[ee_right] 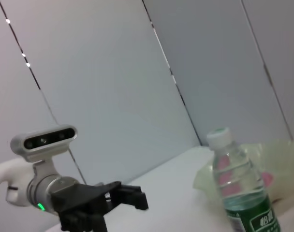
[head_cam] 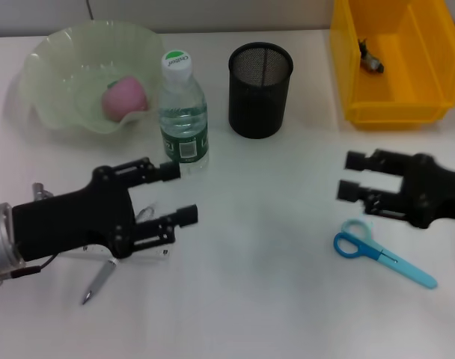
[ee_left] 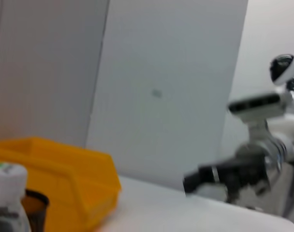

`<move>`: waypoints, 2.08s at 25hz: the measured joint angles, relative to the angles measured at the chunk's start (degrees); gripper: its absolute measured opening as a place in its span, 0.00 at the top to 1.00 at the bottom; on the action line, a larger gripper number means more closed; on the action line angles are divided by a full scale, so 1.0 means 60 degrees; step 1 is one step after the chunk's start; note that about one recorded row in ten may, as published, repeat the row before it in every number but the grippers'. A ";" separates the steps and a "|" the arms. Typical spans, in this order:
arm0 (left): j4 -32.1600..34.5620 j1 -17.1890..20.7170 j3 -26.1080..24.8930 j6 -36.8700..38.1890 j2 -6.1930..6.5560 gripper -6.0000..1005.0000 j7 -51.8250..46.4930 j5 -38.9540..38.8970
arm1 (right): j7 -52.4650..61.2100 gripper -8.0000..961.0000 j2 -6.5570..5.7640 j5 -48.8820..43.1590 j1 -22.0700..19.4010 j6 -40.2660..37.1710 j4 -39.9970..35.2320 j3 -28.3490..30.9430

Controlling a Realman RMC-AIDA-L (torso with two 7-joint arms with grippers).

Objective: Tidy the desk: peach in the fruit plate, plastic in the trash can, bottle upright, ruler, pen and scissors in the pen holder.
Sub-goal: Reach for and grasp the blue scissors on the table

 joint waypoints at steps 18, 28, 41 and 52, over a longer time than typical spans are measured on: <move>0.0190 -0.0316 -0.0014 -0.0505 -0.0057 0.31 -0.0709 0.0967 | 0.8538 0.35 -0.1256 -0.3960 0.1957 -0.2308 -0.6692 -0.0141; 0.0179 -0.0319 -0.0013 -0.0825 -0.0071 0.31 -0.0703 0.0968 | 0.9408 0.36 -0.0395 -0.7695 0.3461 -0.2877 -0.6752 -0.2191; 0.0179 -0.0347 -0.0012 -0.0869 -0.0076 0.31 -0.0685 0.0934 | 1.0022 0.37 0.0205 -0.9050 0.3355 -0.1797 -0.6438 -0.4646; 0.0164 -0.0391 -0.0006 -0.0954 -0.0100 0.31 -0.0562 0.0934 | 0.9984 0.38 0.0214 -0.8880 0.3210 -0.0909 -0.5486 -0.5131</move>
